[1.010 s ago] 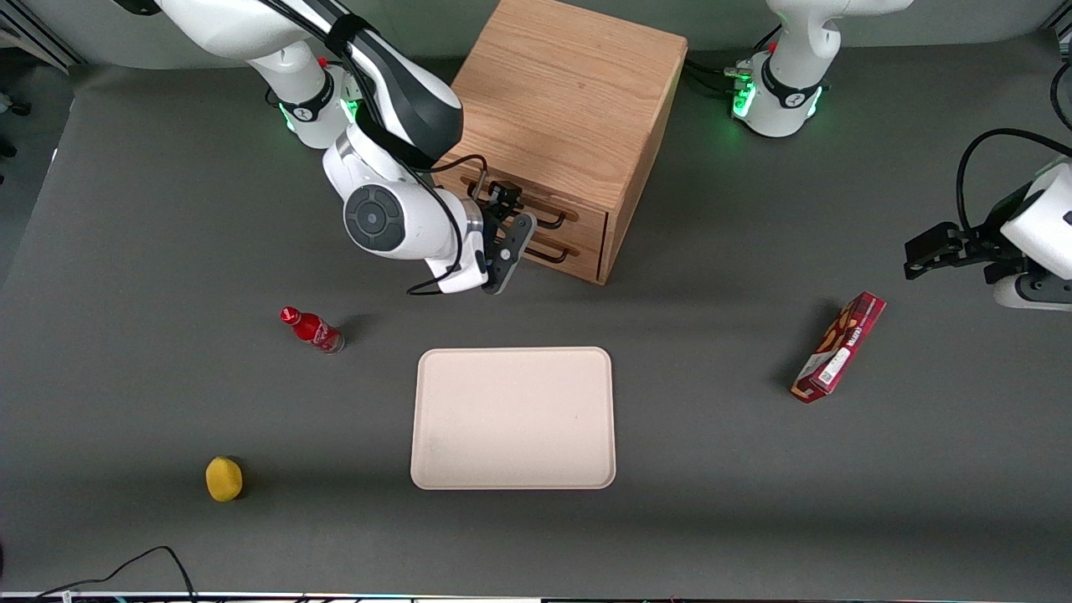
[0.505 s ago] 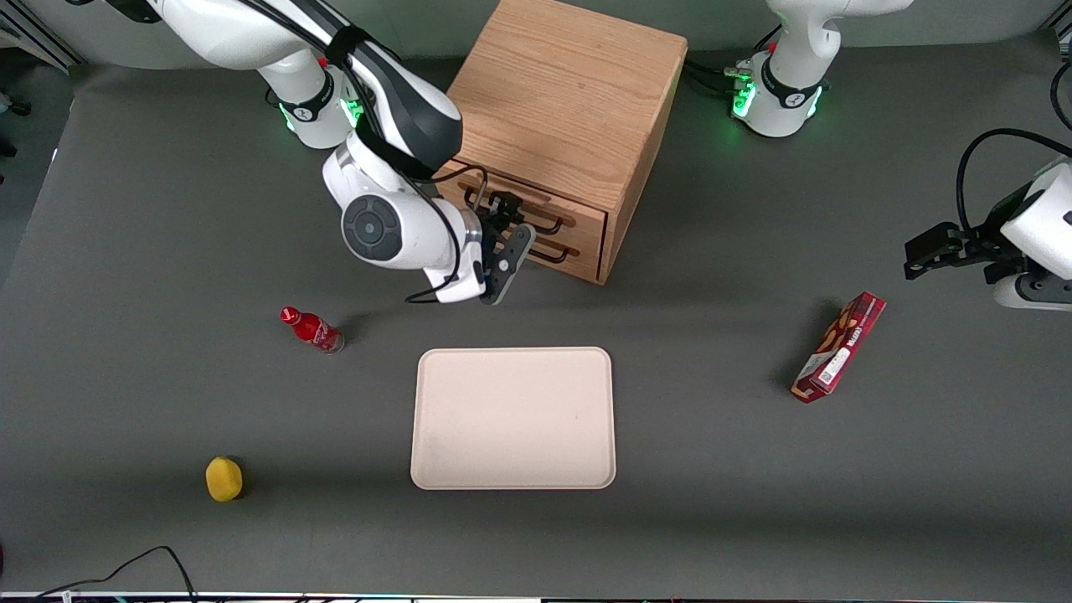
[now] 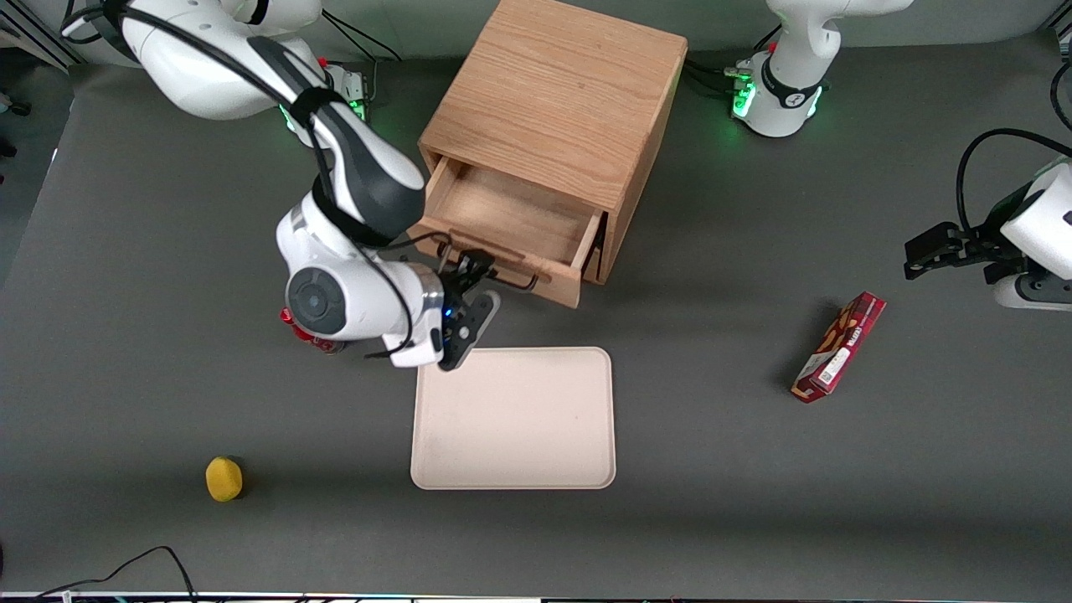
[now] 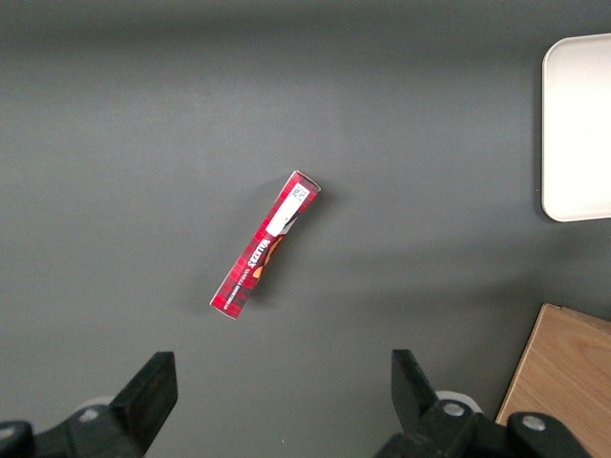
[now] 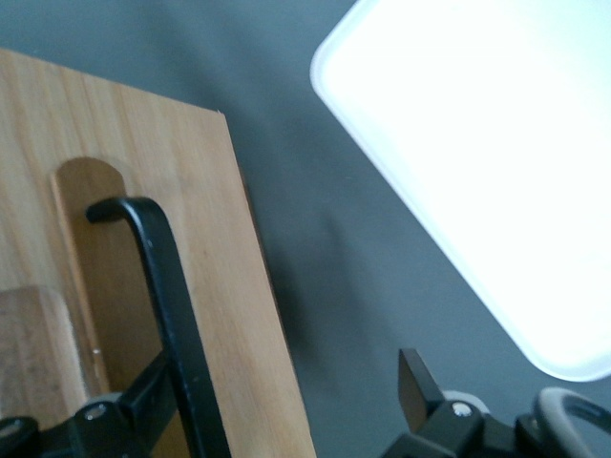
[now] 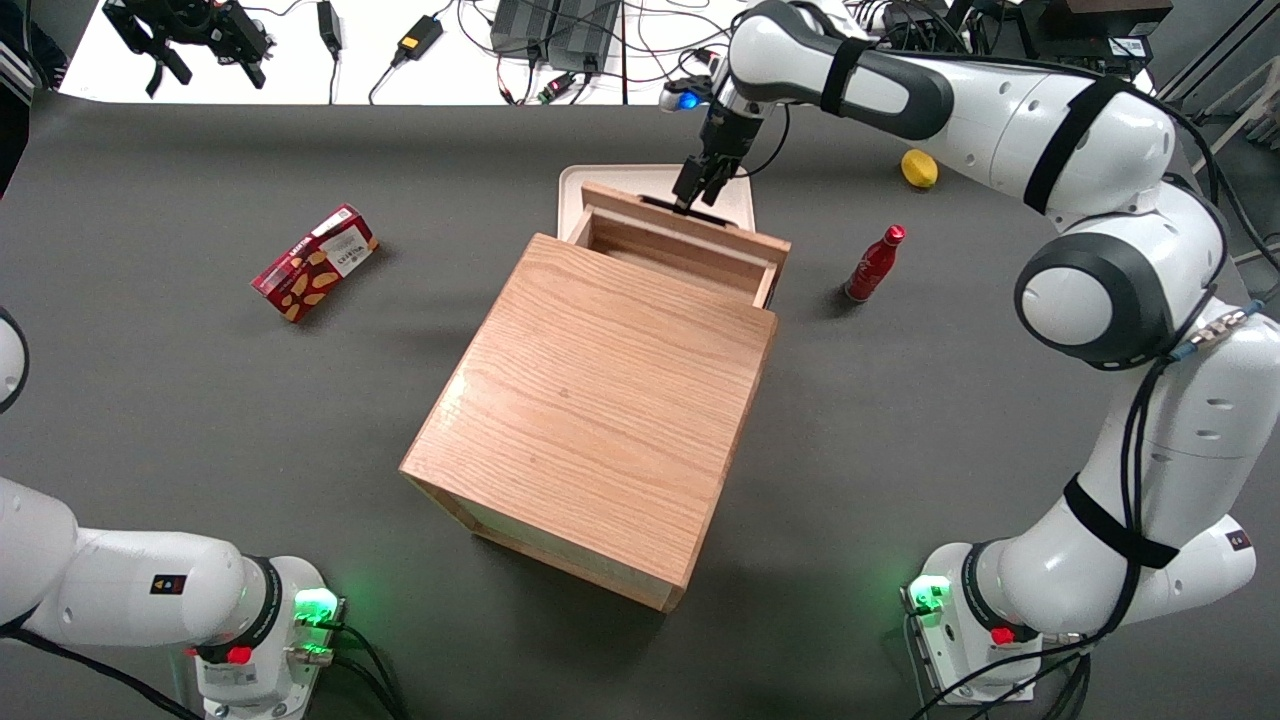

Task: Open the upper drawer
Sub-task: 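Pull the upper drawer outward from the cabinet with the right gripper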

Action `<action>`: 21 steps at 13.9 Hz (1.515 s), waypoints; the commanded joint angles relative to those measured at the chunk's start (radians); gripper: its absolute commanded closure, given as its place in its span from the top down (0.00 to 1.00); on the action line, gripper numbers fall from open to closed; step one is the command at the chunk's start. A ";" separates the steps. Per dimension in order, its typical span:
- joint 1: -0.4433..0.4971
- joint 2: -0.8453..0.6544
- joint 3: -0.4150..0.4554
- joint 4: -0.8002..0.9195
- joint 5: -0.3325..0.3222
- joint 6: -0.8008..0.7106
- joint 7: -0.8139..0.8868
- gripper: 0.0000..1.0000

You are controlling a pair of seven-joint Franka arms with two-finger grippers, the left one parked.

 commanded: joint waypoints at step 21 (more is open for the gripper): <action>0.008 0.199 -0.138 0.415 -0.044 -0.137 -0.172 1.00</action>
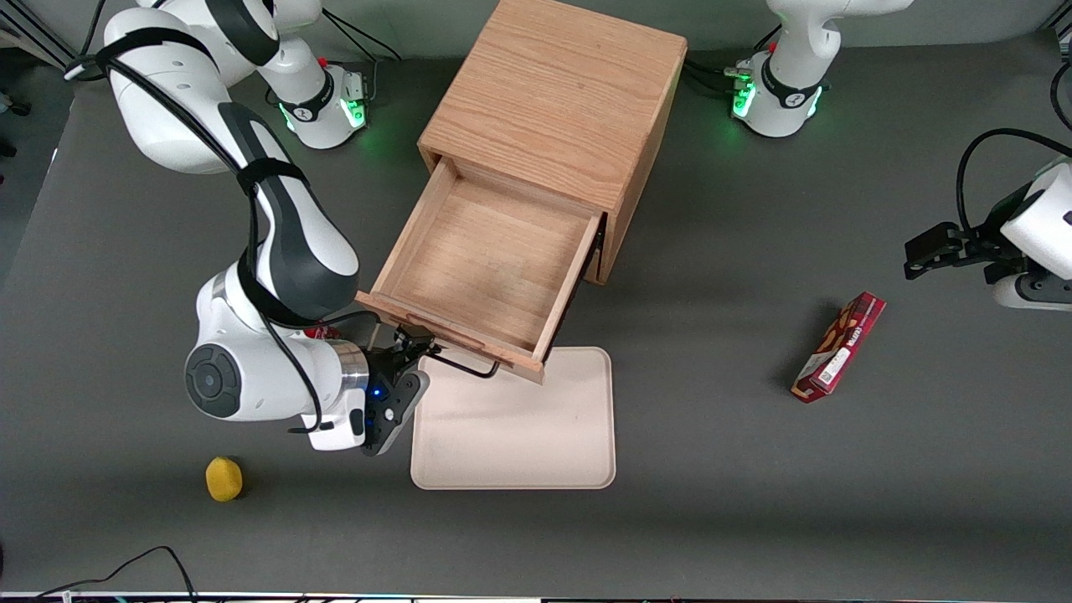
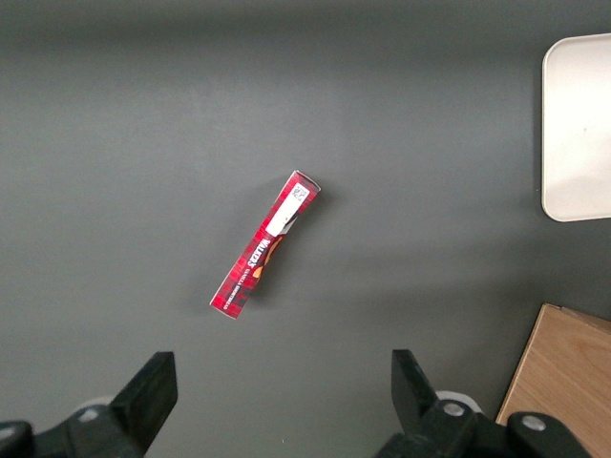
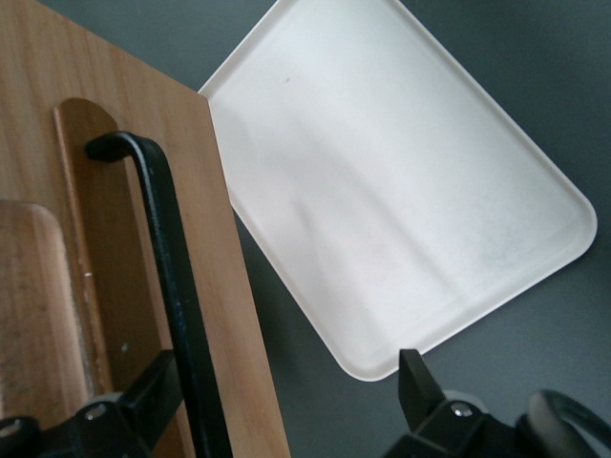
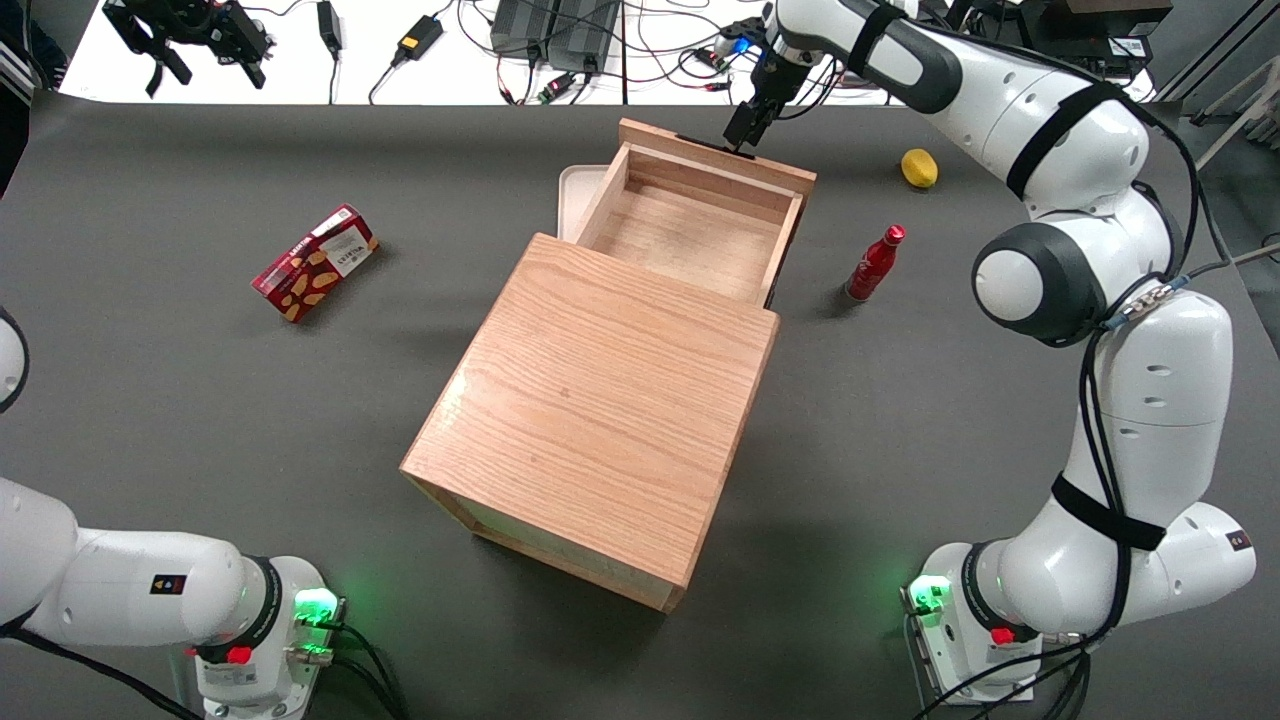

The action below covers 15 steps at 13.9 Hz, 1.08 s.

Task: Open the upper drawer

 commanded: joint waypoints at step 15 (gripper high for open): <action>-0.015 -0.503 -0.073 0.034 -0.189 -0.428 0.528 1.00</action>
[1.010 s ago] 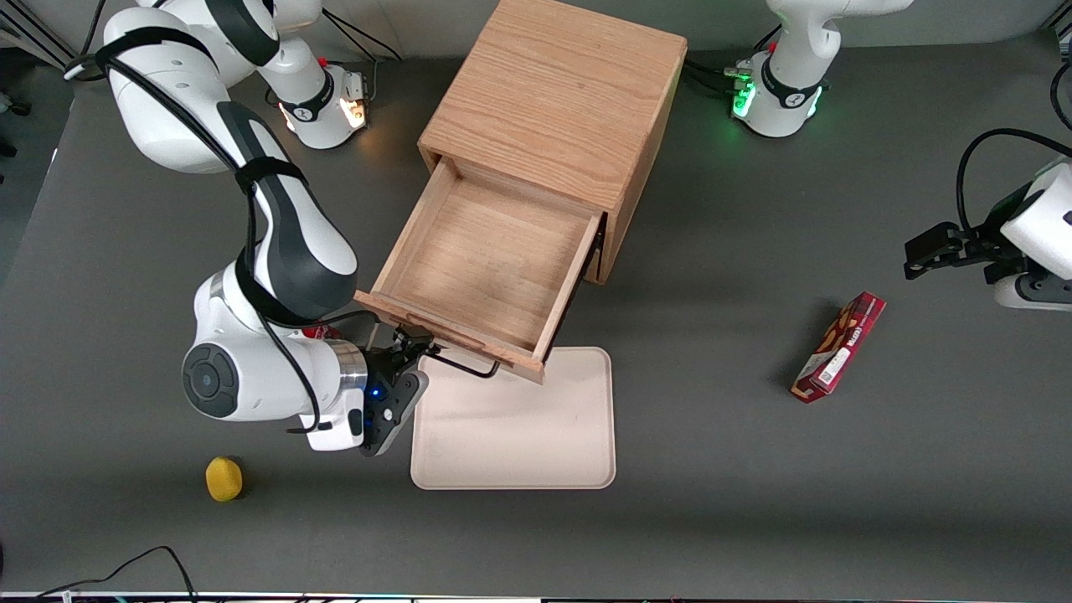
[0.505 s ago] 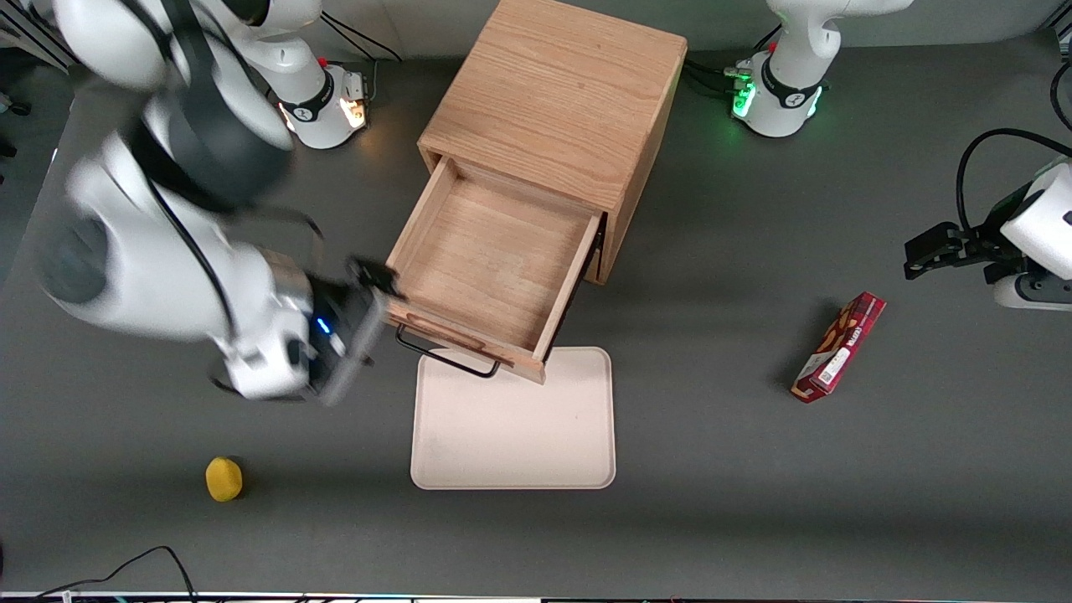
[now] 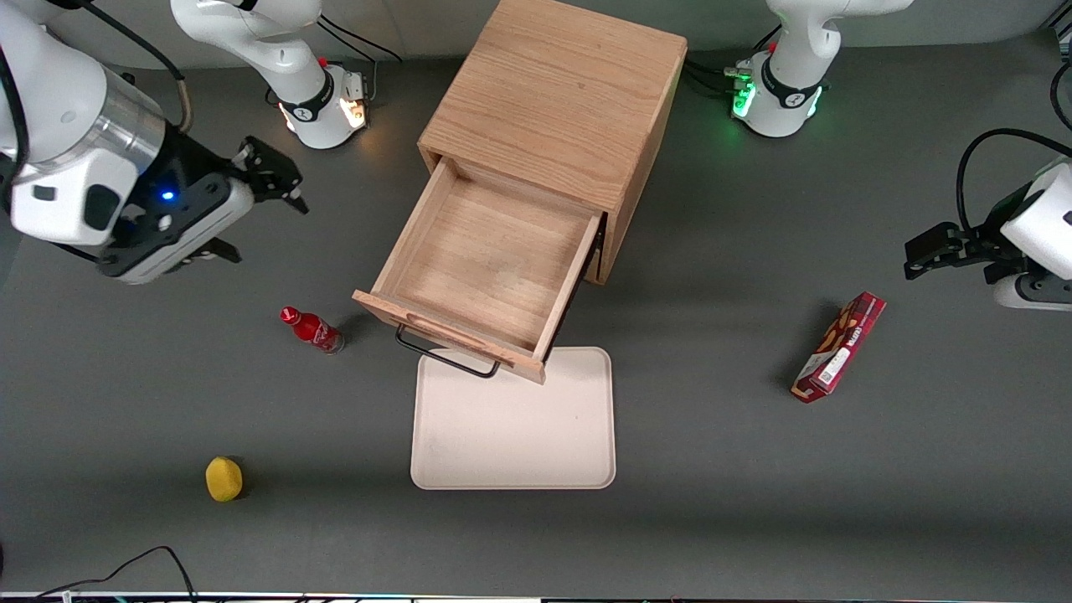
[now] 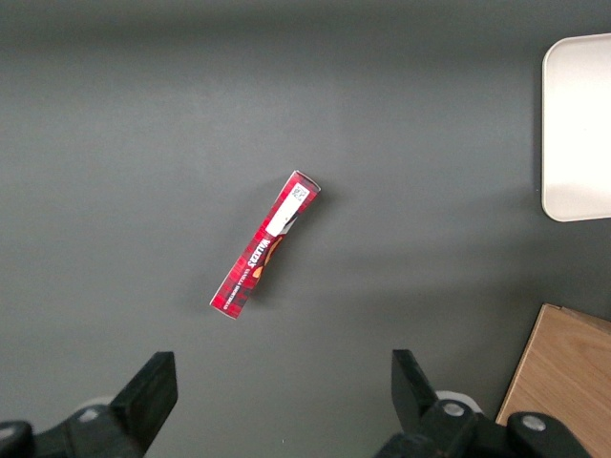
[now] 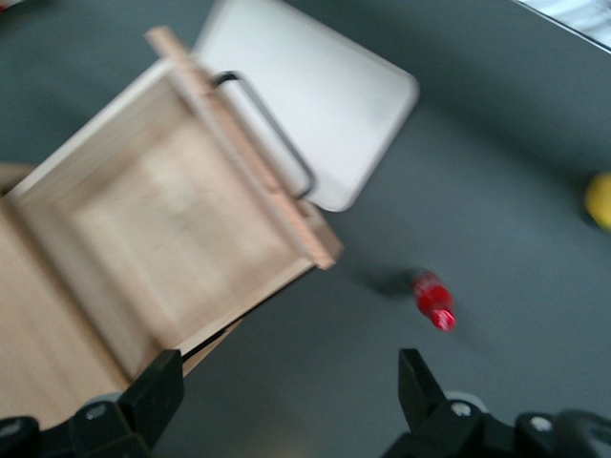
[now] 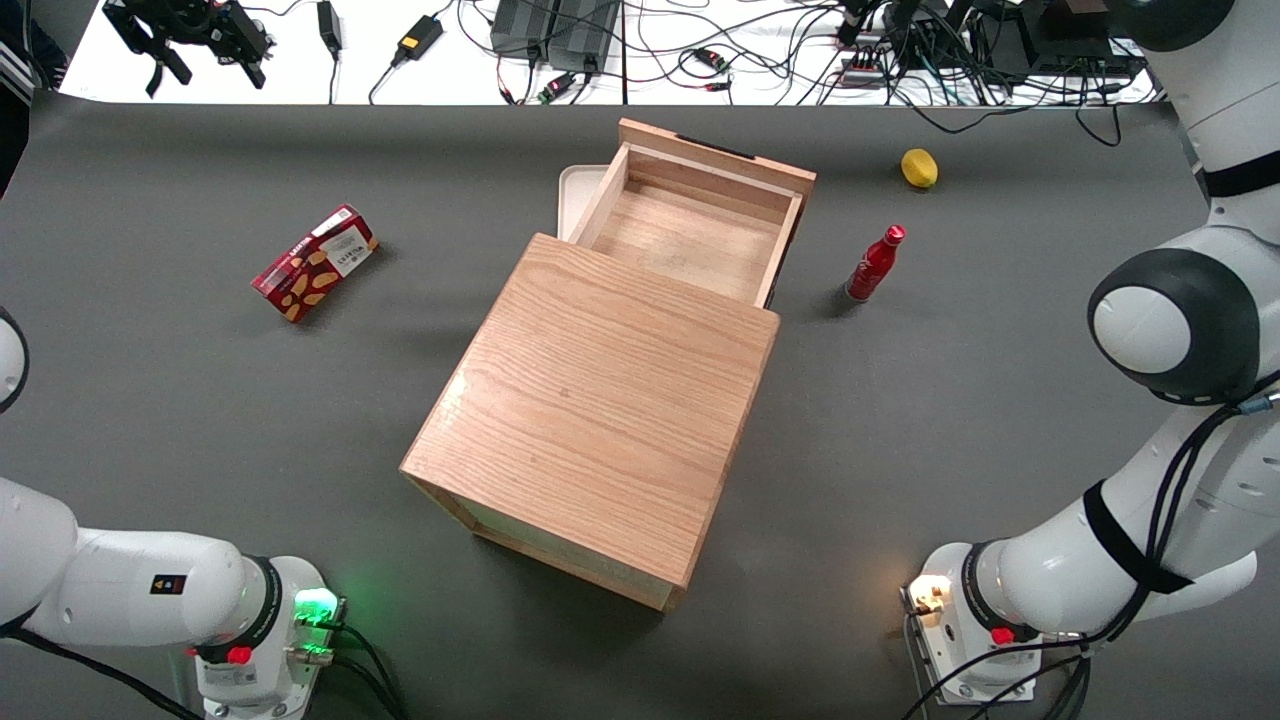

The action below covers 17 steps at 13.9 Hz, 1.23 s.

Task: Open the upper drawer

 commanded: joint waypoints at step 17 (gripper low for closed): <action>0.001 -0.465 -0.363 -0.813 -0.038 0.325 0.126 1.00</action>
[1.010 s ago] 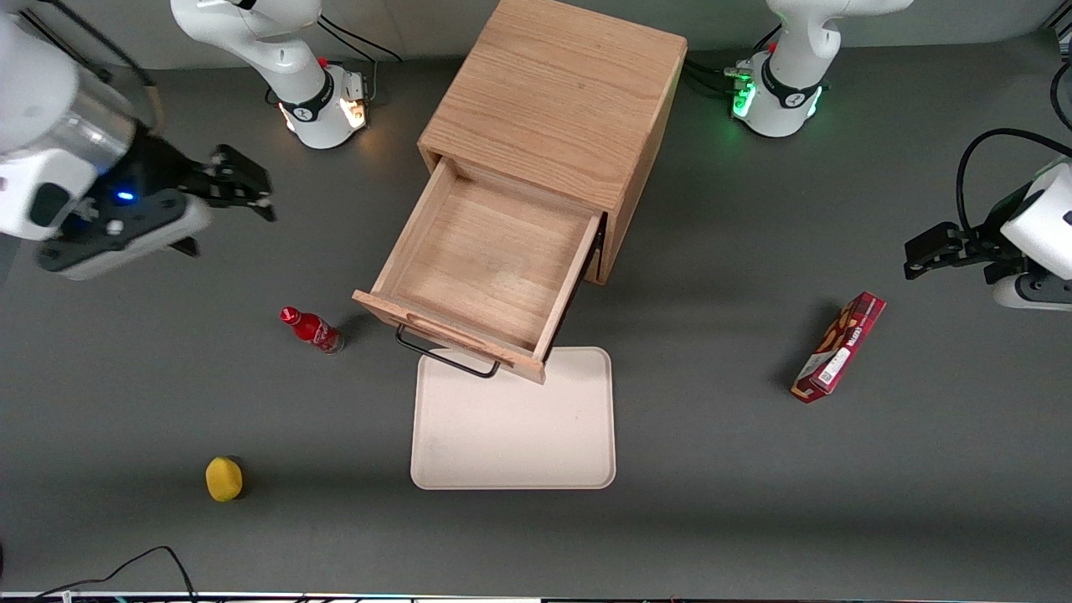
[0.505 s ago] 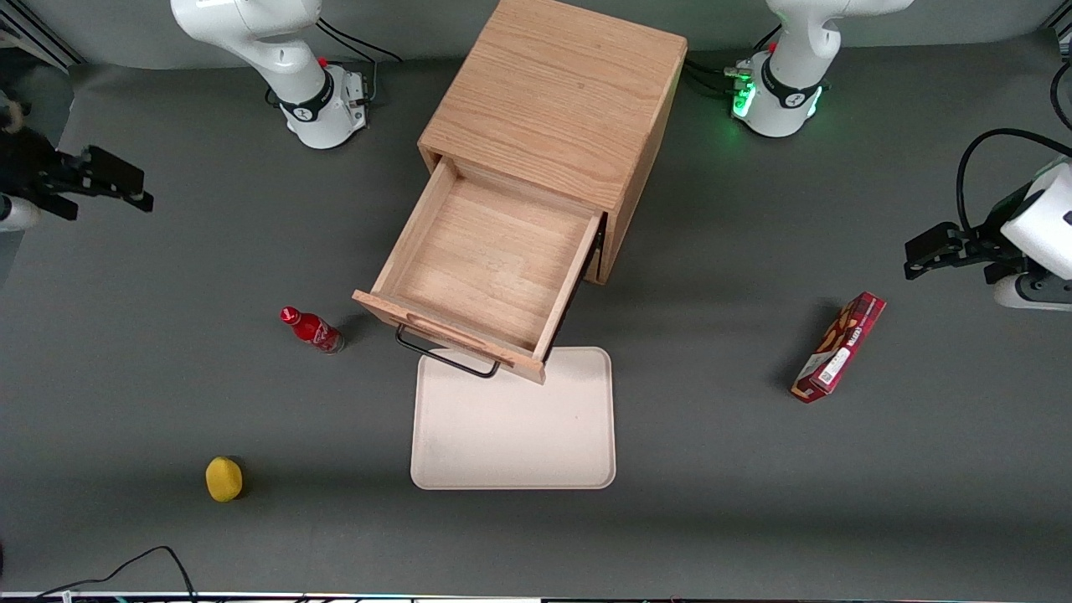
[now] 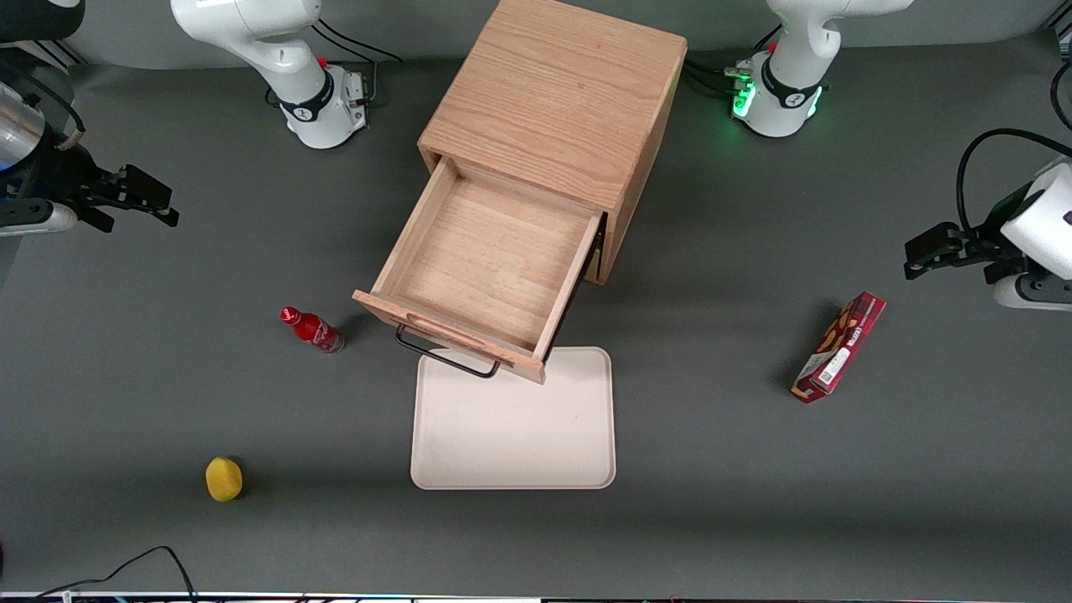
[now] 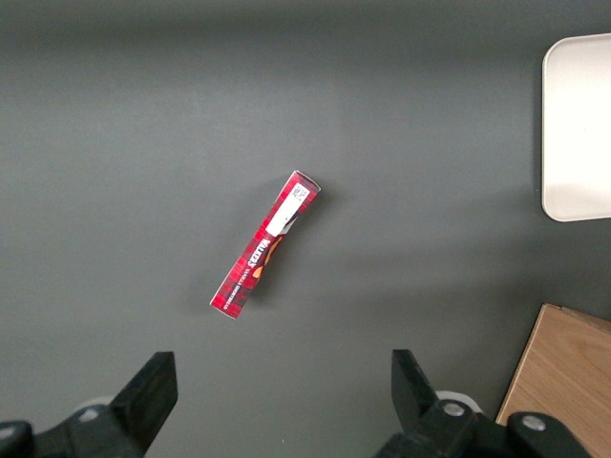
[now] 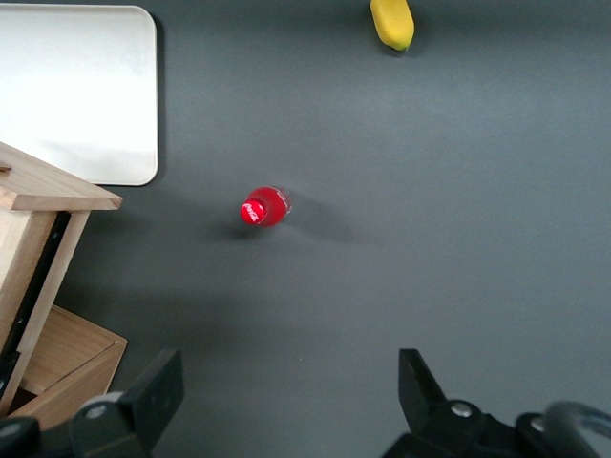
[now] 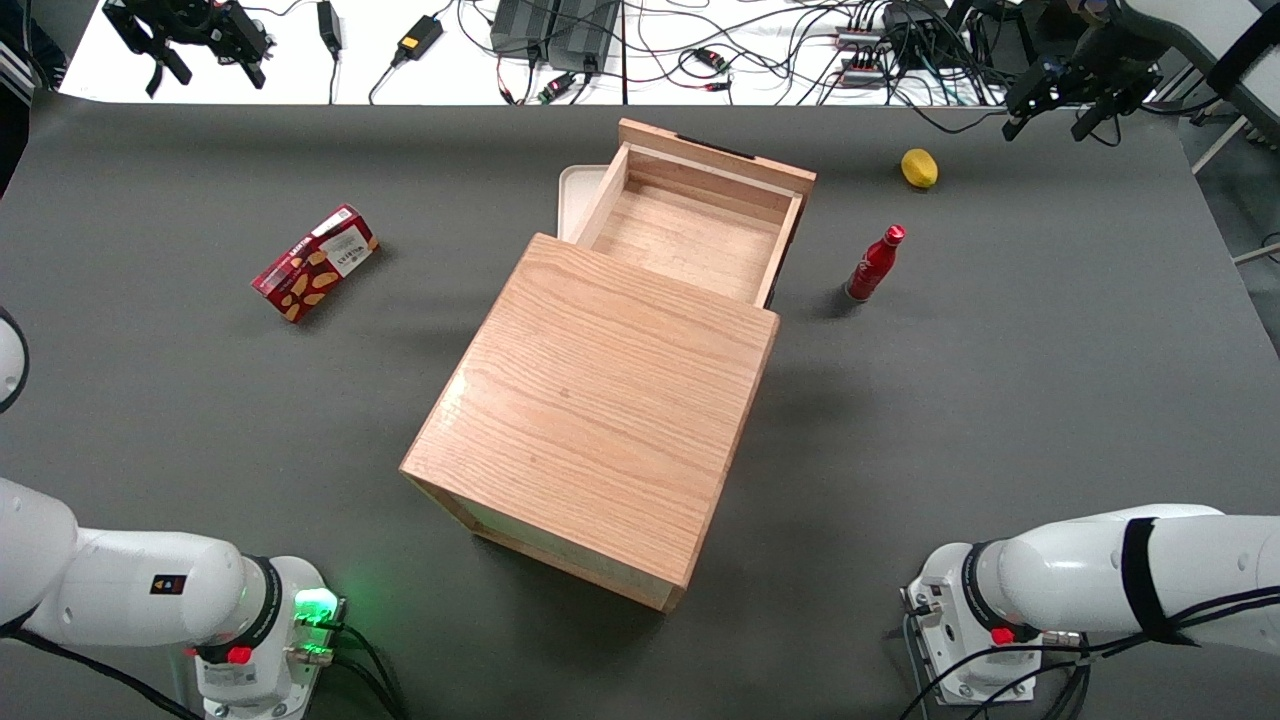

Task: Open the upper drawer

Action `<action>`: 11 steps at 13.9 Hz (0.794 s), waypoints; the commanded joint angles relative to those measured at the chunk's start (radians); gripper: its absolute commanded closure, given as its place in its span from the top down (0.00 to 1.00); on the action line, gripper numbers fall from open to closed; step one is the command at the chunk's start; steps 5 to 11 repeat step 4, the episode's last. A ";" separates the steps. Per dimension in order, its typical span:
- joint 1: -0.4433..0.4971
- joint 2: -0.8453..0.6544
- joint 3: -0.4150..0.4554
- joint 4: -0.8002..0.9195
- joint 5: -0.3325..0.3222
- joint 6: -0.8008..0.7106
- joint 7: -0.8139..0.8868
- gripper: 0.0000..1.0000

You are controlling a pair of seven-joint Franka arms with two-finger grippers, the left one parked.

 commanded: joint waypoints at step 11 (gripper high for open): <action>0.015 0.110 0.018 0.146 -0.003 -0.094 0.140 1.00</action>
